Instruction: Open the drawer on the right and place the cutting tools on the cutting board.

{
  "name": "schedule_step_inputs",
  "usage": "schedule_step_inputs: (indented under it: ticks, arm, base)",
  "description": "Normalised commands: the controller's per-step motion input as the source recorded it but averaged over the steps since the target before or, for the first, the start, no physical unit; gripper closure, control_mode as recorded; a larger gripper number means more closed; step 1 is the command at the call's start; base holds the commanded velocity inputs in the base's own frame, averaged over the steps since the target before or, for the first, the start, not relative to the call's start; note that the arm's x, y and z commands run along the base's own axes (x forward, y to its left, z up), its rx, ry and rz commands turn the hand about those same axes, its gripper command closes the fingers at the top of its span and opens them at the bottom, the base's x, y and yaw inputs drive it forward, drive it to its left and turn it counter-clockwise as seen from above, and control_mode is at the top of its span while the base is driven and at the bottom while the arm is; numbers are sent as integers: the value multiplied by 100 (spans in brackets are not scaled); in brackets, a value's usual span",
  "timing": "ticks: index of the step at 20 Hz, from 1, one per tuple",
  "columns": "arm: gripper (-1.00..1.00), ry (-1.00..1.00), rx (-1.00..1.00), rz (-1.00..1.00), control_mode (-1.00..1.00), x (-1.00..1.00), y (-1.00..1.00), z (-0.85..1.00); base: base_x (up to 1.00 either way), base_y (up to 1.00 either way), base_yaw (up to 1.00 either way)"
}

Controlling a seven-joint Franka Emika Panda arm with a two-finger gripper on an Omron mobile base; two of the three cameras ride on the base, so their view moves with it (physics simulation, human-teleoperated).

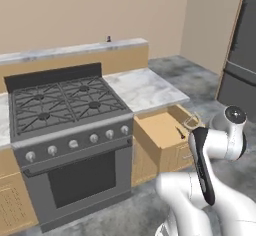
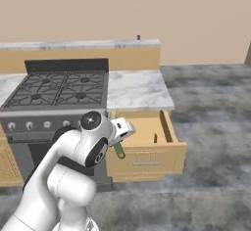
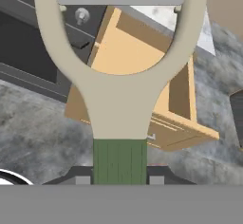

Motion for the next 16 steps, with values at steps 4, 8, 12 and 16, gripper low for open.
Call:
schedule_step_inputs:
  ticks: [4,8,12,16]
  arm:
    - [100,0,0,0,100,0,0,0]
    - [100,0,0,0,100,0,0,0]
    - [100,0,0,0,100,0,0,0]
    - [100,0,0,0,100,0,0,0]
  base:
    - [-71,-100,0]
    - [-48,-100,5]
    - [14,-100,17]
    - [37,-100,15]
